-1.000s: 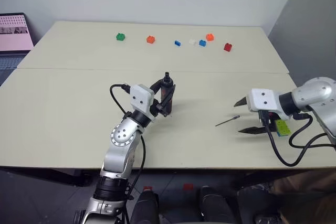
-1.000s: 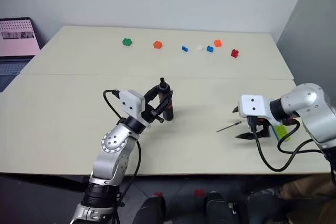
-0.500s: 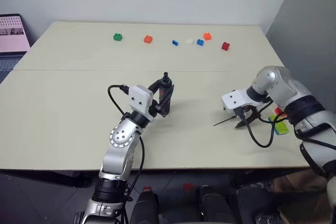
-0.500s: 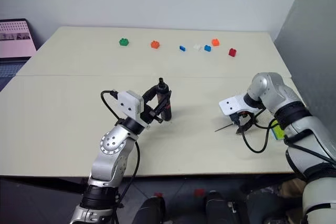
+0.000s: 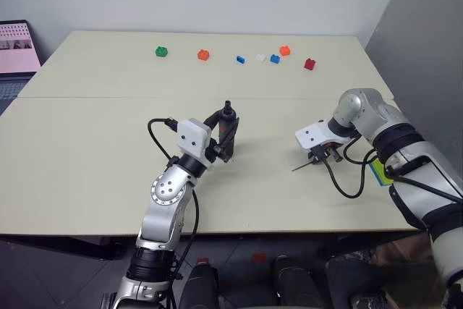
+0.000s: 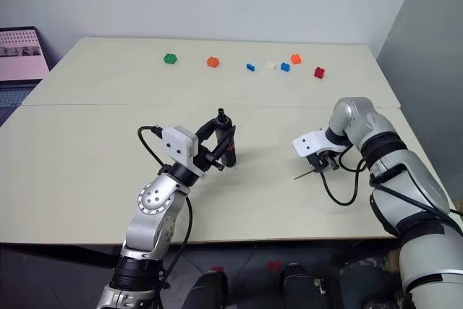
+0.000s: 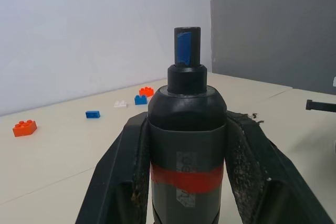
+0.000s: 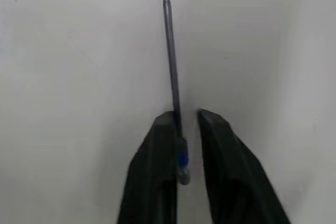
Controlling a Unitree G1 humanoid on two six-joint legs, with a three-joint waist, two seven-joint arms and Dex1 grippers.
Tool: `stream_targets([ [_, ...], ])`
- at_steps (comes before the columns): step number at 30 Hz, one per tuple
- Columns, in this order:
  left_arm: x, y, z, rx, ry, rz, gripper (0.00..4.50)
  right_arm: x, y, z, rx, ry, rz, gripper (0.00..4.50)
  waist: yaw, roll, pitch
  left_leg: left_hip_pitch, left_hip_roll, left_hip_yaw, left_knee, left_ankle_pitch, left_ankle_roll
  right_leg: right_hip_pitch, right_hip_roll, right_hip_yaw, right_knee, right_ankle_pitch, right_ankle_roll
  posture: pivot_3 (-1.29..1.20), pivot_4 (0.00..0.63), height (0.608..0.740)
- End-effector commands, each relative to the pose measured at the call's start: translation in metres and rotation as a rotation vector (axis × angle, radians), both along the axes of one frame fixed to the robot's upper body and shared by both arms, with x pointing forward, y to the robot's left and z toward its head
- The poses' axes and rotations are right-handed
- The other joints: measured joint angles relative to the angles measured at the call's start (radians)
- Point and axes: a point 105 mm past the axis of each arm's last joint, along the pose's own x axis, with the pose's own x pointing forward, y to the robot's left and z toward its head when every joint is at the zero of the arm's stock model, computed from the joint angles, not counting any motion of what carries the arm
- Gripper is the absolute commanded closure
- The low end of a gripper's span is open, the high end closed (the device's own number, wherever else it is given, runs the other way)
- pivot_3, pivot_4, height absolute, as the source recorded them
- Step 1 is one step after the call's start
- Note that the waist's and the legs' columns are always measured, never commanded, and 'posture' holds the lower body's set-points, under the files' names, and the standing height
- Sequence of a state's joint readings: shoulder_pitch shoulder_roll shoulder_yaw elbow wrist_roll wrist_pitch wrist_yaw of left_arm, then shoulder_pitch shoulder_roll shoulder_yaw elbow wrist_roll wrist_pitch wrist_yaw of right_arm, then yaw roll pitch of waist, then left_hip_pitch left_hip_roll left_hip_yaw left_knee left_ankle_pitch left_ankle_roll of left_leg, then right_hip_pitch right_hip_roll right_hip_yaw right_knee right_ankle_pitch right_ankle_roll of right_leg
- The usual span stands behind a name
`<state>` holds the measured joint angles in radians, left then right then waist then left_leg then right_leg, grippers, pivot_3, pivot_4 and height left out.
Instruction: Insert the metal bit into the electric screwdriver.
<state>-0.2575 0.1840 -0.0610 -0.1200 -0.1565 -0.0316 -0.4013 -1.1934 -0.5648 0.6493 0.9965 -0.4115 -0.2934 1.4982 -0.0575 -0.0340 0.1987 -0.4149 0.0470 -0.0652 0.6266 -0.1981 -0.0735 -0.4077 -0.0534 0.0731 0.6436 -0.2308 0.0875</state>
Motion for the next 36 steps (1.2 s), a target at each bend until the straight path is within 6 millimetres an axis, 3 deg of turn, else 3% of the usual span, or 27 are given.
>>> stream_targets([
  [1,-0.003,0.001,0.011,-0.005,-0.052,0.01,2.88,-0.003,-0.002,-0.005,-0.012,0.014,0.009,4.5,0.0,0.0,0.0,0.0,0.0,0.0,0.0,0.0,0.0,0.0,0.0,0.0,0.0,0.0,0.0,0.0,0.15,0.74],
  [8,-0.003,-0.002,0.018,-0.006,-0.079,0.003,2.88,-0.004,0.005,0.012,0.096,-0.018,0.016,4.5,0.0,0.0,0.0,0.0,0.0,0.0,0.0,0.0,0.0,0.0,0.0,0.0,0.0,0.0,0.001,0.0,0.15,0.74],
  [11,-0.001,-0.013,0.033,-0.045,-0.112,-0.023,2.88,-0.004,0.013,0.049,0.3,-0.107,0.005,4.5,0.0,0.002,0.001,0.0,0.0,0.0,0.0,0.0,0.0,0.0,0.0,0.0,0.0,0.002,0.003,0.0,0.15,0.74],
  [16,0.001,-0.027,0.05,-0.087,-0.151,-0.05,2.88,-0.014,0.014,0.084,0.521,-0.181,-0.067,4.5,0.009,0.004,0.004,-0.002,-0.001,-0.001,0.0,0.0,0.0,-0.001,0.0,0.0,-0.001,0.002,0.004,0.0,0.15,0.74],
  [22,0.003,-0.052,0.054,-0.118,-0.14,-0.116,2.88,-0.029,-0.004,0.122,0.958,-0.281,-0.366,4.5,0.028,0.004,0.004,-0.003,-0.001,-0.002,0.0,0.0,-0.001,0.0,0.0,0.0,-0.002,0.001,0.005,0.0,0.15,0.74],
  [29,0.005,-0.065,0.045,-0.107,-0.121,-0.14,2.88,-0.048,-0.001,0.138,1.358,-0.251,-0.585,4.5,0.025,0.004,0.004,-0.003,-0.002,-0.003,0.001,0.0,-0.001,0.0,0.0,0.0,-0.001,0.0,0.004,0.0,0.15,0.74],
  [36,0.009,-0.07,0.035,-0.11,-0.09,-0.145,2.88,-0.058,0.016,0.147,1.526,-0.209,-0.628,4.5,0.025,0.004,0.004,-0.003,-0.002,-0.003,0.002,0.0,-0.001,0.0,0.0,0.0,-0.001,-0.001,0.002,0.0,0.15,0.74],
])
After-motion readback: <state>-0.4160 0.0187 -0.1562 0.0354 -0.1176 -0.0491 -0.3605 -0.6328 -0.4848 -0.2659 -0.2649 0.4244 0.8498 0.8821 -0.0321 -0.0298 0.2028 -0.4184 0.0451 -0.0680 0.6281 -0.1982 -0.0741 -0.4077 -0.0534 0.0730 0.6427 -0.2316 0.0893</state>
